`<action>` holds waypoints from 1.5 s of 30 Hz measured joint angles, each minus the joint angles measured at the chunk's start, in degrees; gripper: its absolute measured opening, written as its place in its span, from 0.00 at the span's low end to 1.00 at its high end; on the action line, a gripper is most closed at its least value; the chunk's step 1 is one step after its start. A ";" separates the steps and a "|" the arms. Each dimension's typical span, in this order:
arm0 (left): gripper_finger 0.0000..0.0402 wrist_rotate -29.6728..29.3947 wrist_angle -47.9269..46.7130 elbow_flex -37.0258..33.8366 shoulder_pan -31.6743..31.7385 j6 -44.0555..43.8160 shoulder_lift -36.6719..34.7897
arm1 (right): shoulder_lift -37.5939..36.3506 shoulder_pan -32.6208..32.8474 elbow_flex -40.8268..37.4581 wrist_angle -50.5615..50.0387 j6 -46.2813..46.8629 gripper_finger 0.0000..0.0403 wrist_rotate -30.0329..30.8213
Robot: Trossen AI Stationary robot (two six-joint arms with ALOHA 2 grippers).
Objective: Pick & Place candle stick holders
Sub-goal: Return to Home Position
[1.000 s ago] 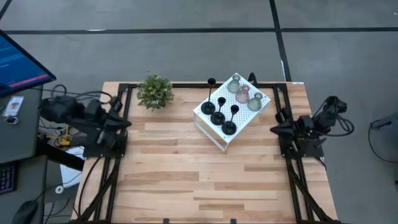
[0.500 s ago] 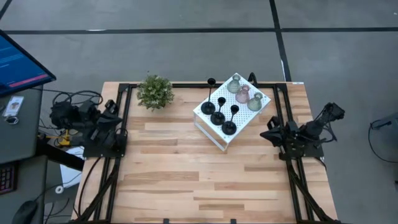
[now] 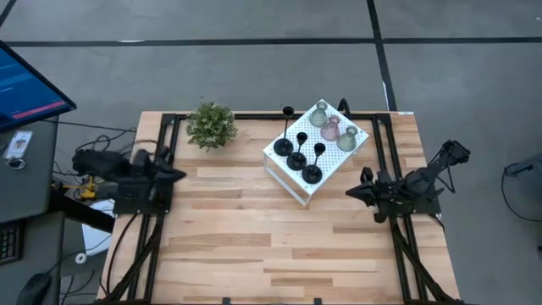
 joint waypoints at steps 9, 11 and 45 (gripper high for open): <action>0.01 -3.24 0.63 -9.23 0.00 -2.54 -0.03 | 0.11 0.37 -0.02 -0.07 -0.18 0.00 1.10; 0.01 -4.22 0.70 -11.01 0.00 -3.77 -0.03 | 0.61 0.28 -0.02 -0.05 -0.19 0.00 1.85; 0.02 13.76 11.74 -21.31 0.03 2.56 0.22 | 1.25 0.37 -0.09 -0.07 -1.13 0.00 4.61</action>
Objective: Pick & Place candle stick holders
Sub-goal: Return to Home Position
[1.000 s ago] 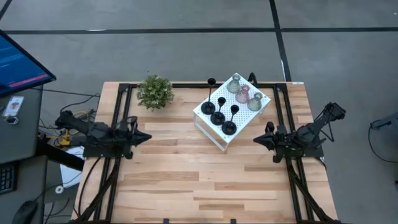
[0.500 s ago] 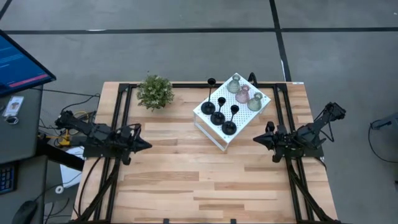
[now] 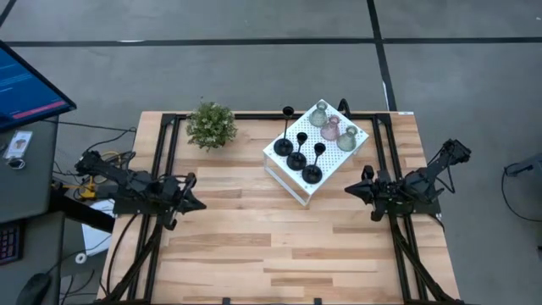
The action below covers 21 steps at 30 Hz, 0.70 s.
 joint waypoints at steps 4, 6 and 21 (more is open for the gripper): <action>0.01 -0.50 0.00 0.00 0.01 -0.02 0.02 | 0.00 0.00 -0.02 0.00 -0.11 0.00 0.00; 0.02 -1.89 0.19 0.02 0.01 -0.07 0.49 | 0.00 0.00 -0.02 0.00 -0.11 0.00 0.00; 0.03 -3.96 0.63 0.02 0.01 0.24 3.84 | 0.00 0.00 -0.02 0.00 -0.08 0.00 -0.02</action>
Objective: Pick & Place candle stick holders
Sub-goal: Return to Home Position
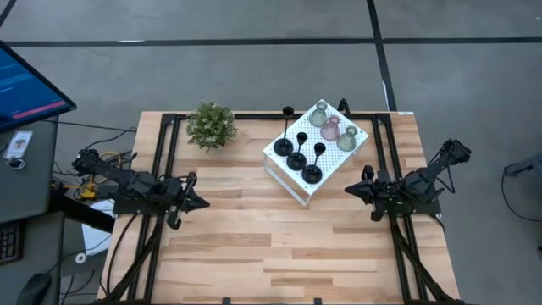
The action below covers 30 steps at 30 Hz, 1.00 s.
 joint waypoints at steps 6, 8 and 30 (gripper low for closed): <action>0.04 0.01 0.02 0.00 0.00 0.00 1.13 | 0.00 0.00 0.00 0.00 0.02 0.00 0.00; 0.03 0.01 0.02 0.00 0.00 -0.02 1.42 | 0.01 0.00 0.00 0.00 0.02 0.00 0.00; 0.03 0.05 2.95 0.02 0.17 -0.07 -4.09 | -0.09 -0.02 -0.01 -0.02 0.08 0.00 -0.02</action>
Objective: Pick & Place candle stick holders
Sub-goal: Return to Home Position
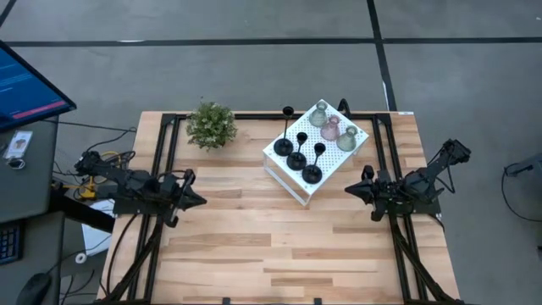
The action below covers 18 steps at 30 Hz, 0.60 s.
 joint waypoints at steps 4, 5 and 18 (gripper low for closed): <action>0.03 -0.01 0.13 0.00 0.00 -0.02 0.00 | -0.07 0.00 0.01 0.00 0.00 0.00 -0.01; 0.03 0.00 0.14 0.00 0.00 0.00 0.00 | -0.07 0.00 0.00 0.00 0.00 0.00 0.00; 0.03 0.02 0.58 0.00 0.00 0.00 0.76 | -0.07 0.00 0.00 0.00 -0.02 0.00 0.00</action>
